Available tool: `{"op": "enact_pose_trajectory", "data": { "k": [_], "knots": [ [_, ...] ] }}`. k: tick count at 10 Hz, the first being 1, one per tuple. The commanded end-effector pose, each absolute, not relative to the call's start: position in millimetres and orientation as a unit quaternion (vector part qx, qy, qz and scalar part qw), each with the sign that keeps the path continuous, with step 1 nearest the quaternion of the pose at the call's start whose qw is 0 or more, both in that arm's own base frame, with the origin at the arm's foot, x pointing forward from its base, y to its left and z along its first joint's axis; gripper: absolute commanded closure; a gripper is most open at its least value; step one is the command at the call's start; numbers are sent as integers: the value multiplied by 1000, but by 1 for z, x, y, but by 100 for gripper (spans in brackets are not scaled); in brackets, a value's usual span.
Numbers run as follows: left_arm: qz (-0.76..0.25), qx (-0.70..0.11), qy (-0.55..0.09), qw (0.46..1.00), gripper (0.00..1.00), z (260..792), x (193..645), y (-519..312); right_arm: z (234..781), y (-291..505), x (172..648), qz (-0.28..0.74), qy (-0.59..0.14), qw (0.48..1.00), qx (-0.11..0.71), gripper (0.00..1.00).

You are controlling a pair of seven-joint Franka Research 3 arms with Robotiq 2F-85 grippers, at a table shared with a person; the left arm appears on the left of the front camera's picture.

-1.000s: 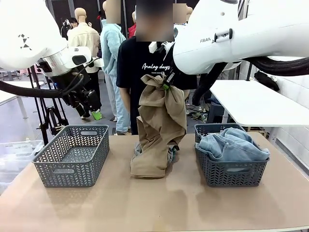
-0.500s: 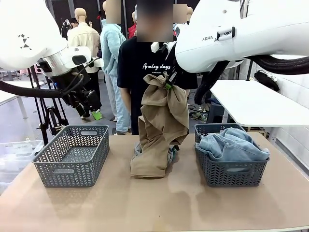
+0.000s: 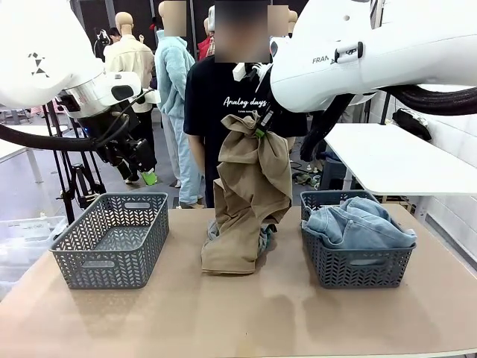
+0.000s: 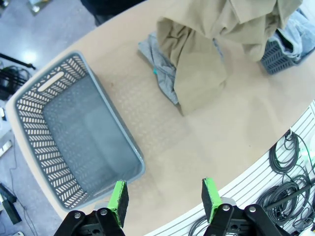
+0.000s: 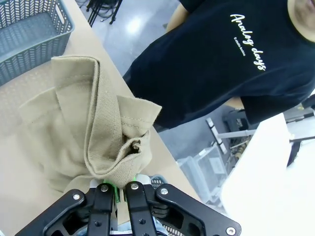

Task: Sort the tops and bottoms.
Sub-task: Sort the clothes according to human instructions.

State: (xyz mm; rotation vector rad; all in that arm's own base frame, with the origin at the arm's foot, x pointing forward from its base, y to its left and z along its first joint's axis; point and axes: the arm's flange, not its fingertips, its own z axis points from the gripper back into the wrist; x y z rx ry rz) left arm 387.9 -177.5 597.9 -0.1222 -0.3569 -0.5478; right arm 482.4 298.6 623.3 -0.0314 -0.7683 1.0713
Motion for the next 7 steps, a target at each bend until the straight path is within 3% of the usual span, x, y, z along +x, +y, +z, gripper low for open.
{"op": "enact_pose_trajectory", "data": {
  "k": [1,7],
  "knots": [
    [-262,-52,-175,948,22,598,388,-177,628,298,480,494,-355,793,-20,100],
    [-262,-52,-175,948,22,598,388,-177,628,298,480,494,-355,793,-20,100]
  ]
}}
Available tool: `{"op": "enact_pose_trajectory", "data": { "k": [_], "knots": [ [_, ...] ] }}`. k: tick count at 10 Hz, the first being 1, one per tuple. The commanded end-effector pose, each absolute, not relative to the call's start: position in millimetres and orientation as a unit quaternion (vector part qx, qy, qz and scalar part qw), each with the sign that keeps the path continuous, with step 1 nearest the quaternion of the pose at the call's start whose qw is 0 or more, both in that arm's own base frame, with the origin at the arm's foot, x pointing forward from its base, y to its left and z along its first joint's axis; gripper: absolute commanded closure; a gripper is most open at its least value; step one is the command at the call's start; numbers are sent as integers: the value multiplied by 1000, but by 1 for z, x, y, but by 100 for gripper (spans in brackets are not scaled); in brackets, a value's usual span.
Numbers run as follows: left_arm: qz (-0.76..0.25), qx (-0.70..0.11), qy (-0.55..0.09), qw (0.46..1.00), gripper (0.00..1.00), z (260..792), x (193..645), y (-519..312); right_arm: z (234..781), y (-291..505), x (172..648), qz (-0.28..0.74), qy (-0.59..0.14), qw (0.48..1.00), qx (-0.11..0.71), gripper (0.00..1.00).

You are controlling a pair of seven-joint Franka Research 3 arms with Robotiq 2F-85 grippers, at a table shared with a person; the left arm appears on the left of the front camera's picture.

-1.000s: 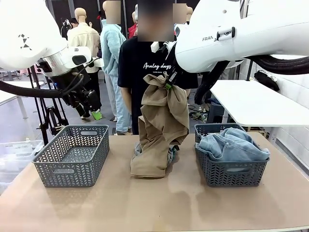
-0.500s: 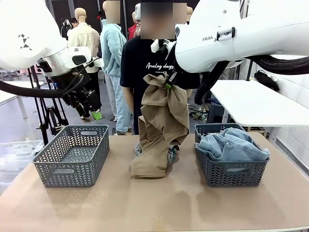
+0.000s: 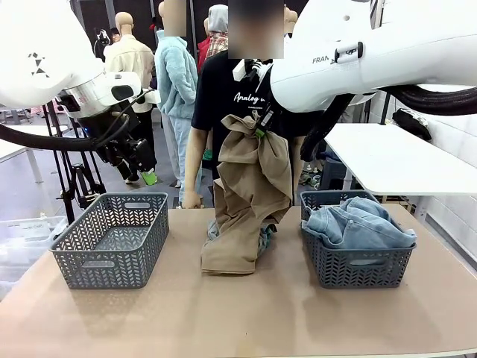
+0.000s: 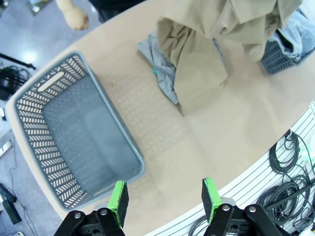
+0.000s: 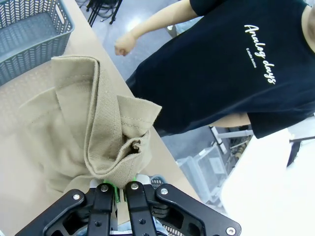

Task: Sort the tops and bottoms.
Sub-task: Sort the clothes according to human instructions.

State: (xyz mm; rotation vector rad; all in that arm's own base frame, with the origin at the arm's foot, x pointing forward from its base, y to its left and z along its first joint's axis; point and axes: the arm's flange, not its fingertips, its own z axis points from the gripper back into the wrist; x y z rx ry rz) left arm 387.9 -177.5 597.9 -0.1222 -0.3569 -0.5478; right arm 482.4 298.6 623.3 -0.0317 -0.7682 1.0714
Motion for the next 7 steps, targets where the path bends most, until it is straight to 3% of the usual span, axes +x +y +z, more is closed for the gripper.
{"op": "enact_pose_trajectory", "data": {
  "k": [1,7],
  "knots": [
    [-262,-52,-175,948,22,598,388,-177,628,298,480,494,-355,793,-20,100],
    [-262,-52,-175,948,22,598,388,-177,628,298,480,494,-355,793,-20,100]
  ]
}}
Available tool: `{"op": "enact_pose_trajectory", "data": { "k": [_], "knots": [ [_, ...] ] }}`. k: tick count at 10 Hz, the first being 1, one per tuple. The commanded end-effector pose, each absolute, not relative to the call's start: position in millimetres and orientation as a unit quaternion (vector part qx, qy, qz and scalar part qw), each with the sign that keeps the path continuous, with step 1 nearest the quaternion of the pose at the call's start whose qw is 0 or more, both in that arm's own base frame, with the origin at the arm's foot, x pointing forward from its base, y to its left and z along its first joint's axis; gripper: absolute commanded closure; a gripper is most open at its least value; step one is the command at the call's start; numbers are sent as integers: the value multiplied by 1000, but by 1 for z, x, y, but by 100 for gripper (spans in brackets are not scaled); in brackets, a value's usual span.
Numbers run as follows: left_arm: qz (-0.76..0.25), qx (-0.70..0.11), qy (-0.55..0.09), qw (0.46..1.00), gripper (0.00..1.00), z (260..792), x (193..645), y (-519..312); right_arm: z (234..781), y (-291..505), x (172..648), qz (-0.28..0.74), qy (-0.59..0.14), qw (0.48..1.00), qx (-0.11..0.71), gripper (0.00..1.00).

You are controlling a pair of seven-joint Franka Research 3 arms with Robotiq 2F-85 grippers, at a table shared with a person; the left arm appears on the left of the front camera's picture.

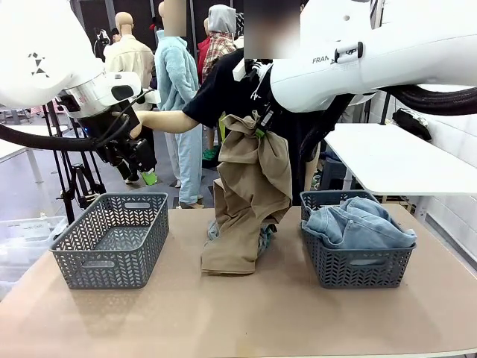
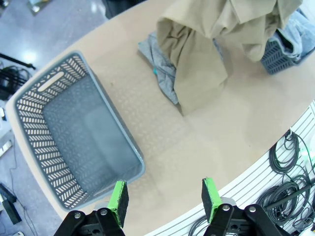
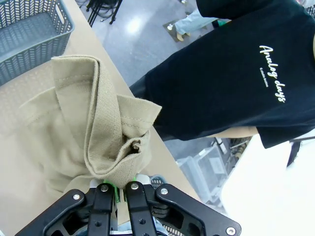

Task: Sort the tops and bottoms.
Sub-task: Sort the clothes according to human instructions.

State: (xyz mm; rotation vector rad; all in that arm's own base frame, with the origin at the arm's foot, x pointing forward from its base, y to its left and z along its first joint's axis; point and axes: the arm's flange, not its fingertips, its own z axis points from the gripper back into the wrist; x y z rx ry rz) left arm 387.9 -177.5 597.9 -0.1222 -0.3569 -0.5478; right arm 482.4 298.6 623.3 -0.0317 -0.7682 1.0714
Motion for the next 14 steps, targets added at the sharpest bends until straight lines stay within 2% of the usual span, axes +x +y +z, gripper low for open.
{"op": "enact_pose_trajectory", "data": {
  "k": [1,14],
  "knots": [
    [-262,-52,-175,948,22,598,388,-177,628,298,480,494,-355,793,-20,100],
    [-272,-66,-183,943,22,608,381,-160,628,298,480,494,-355,793,-20,100]
  ]
}}
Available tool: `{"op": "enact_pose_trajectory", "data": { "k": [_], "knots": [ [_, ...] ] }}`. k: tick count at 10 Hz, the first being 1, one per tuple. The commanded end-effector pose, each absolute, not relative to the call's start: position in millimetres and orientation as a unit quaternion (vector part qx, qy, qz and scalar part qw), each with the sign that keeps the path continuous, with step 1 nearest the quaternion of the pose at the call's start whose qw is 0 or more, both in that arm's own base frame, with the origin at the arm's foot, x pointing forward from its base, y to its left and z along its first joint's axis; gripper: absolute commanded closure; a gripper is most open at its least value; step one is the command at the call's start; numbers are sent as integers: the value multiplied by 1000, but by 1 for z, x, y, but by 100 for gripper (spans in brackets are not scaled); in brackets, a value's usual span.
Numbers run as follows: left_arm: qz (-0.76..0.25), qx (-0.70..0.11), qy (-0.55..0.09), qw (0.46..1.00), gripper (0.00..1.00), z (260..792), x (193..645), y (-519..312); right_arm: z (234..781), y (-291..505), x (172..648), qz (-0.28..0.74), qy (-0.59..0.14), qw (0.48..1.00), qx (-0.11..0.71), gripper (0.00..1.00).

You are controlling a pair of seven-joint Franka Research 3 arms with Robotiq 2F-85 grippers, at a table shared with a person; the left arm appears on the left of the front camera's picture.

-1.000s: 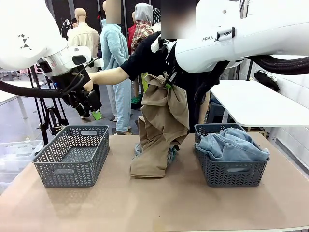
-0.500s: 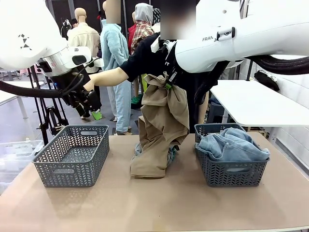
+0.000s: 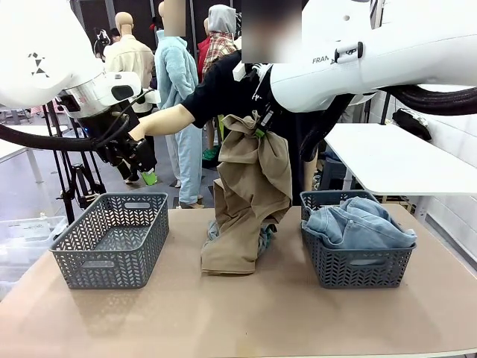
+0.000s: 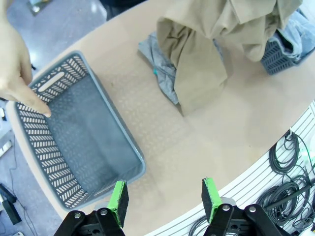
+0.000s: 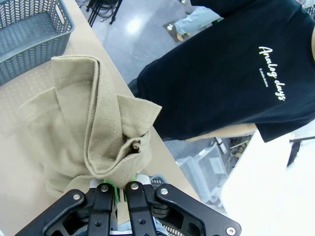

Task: Sort the tops and bottoms.
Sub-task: Sort the clothes according to human instructions.

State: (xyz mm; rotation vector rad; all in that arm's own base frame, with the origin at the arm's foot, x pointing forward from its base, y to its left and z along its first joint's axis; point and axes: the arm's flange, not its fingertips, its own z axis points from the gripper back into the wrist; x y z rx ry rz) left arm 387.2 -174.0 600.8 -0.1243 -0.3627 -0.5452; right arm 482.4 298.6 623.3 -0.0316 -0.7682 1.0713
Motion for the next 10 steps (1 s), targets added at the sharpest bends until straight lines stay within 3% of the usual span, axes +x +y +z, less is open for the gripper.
{"op": "enact_pose_trajectory", "data": {
  "k": [1,5,10],
  "knots": [
    [-273,-65,-194,940,22,619,372,-142,628,298,480,494,-355,793,-20,100],
    [-257,-29,-212,942,22,651,339,-85,628,298,480,494,-355,793,-20,100],
    [-252,-67,-272,926,22,663,304,-47,628,298,480,494,-355,793,-20,100]
  ]
}}
